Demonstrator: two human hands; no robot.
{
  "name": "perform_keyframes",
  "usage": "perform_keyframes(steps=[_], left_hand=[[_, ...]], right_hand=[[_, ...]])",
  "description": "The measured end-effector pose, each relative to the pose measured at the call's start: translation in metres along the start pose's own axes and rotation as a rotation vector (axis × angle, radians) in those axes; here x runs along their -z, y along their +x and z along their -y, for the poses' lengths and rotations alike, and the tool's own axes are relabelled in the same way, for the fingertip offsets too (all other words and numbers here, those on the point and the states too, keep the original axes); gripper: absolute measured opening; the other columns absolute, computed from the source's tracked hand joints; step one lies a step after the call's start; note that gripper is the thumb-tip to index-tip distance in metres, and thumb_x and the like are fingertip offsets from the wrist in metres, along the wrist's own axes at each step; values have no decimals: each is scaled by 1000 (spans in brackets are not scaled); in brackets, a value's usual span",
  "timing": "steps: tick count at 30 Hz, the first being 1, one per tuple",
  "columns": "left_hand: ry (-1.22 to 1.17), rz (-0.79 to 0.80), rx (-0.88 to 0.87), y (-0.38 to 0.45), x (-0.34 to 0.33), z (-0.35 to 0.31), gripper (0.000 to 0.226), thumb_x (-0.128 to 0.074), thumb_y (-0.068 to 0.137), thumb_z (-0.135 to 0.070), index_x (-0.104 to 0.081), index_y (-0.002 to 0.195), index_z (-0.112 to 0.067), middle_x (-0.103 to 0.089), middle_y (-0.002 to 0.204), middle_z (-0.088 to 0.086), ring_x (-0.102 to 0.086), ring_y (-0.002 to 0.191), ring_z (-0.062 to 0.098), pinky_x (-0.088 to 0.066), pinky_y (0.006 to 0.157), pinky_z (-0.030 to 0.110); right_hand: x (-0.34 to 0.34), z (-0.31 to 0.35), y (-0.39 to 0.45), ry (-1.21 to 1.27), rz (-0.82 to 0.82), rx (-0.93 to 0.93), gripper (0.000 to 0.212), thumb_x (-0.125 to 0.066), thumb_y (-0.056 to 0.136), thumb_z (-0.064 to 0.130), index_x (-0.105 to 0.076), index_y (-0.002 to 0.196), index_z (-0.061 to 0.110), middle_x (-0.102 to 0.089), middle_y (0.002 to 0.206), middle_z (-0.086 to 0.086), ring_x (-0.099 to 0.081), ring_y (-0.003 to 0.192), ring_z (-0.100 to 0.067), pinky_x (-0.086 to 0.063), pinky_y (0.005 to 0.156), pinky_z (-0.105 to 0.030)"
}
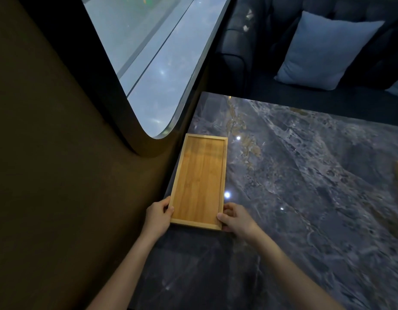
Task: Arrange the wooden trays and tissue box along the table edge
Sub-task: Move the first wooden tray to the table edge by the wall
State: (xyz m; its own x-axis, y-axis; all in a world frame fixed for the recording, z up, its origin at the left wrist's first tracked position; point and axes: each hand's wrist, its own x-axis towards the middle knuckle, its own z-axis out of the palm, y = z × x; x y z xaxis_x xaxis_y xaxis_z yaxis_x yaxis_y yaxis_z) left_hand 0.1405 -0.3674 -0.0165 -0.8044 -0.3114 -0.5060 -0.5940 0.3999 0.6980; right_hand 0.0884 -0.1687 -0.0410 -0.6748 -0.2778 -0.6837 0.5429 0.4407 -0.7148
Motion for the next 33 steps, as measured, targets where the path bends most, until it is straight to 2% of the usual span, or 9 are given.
perform_keyframes(steps=[3, 6, 9, 13, 16, 20, 26, 30, 33], left_hand=[[7, -9, 3, 2, -1, 1, 38, -43, 95, -8, -45, 132, -6, -56, 132, 12, -51, 122, 24, -37, 93, 23], [16, -30, 6, 2, -2, 1, 38, -42, 94, -7, -44, 133, -4, -54, 133, 13, -49, 124, 25, -38, 100, 29], [33, -45, -2, 2, -3, 2, 38, -42, 95, -6, -45, 132, -4, -55, 133, 15, -50, 124, 26, -39, 99, 28], [66, -78, -3, 4, -2, 4, 39, -42, 95, -8, -44, 133, -5, -55, 132, 15, -51, 122, 26, -41, 100, 31], [99, -106, 6, 7, -2, 5, 39, -43, 94, -8, -44, 133, -5, -55, 133, 15, -52, 121, 27, -43, 99, 32], [158, -165, -9, 8, -3, 6, 37, -45, 93, -5, -47, 130, -1, -57, 131, 17, -57, 115, 27, -41, 85, 20], [230, -219, -38, 9, -6, 10, 38, -48, 92, -6, -46, 130, -3, -58, 130, 16, -62, 108, 26, -45, 86, 21], [265, -228, -66, 8, -9, 15, 39, -49, 91, -6, -46, 130, -3, -62, 125, 18, -65, 99, 26, -52, 87, 30], [275, -239, -71, 10, -10, 19, 39, -48, 92, -6, -46, 130, -3, -63, 123, 18, -67, 90, 25, -57, 81, 32]], right_hand=[[-1, 1, 1, -4, 5, -4, 33, -52, 90, 6, -46, 121, -5, -61, 94, -8, -60, 84, -16, -55, 65, -25], [-3, 1, 1, -21, 10, -8, 36, -53, 90, 8, -46, 123, -4, -60, 105, -12, -60, 93, -20, -56, 68, -26], [-4, 2, 1, -48, 0, -10, 39, -55, 89, 12, -46, 125, -1, -60, 109, -11, -61, 97, -22, -57, 73, -29], [-7, 2, 1, -143, -39, 9, 34, -57, 88, 18, -53, 120, 5, -66, 108, -11, -66, 93, -22, -59, 81, -37], [-10, 3, 0, -172, -68, 37, 29, -57, 88, 17, -59, 115, 6, -67, 102, -8, -66, 87, -19, -60, 77, -34], [-16, 3, -3, -168, -160, 81, 26, -61, 85, 13, -67, 108, 4, -71, 98, -7, -66, 83, -17, -57, 80, -32], [-24, 2, 0, -129, -258, 73, 20, -59, 83, 6, -73, 97, 6, -73, 94, -10, -64, 80, -17, -55, 82, -35], [-23, -1, 1, 63, -199, 5, 41, -42, 84, -8, -71, 70, 16, -72, 83, -16, -68, 87, -31, -56, 85, -44], [-21, 1, 4, 185, -161, -94, 35, -36, 86, -12, -66, 101, -4, -66, 81, -6, -64, 78, -18, -56, 73, -28]])
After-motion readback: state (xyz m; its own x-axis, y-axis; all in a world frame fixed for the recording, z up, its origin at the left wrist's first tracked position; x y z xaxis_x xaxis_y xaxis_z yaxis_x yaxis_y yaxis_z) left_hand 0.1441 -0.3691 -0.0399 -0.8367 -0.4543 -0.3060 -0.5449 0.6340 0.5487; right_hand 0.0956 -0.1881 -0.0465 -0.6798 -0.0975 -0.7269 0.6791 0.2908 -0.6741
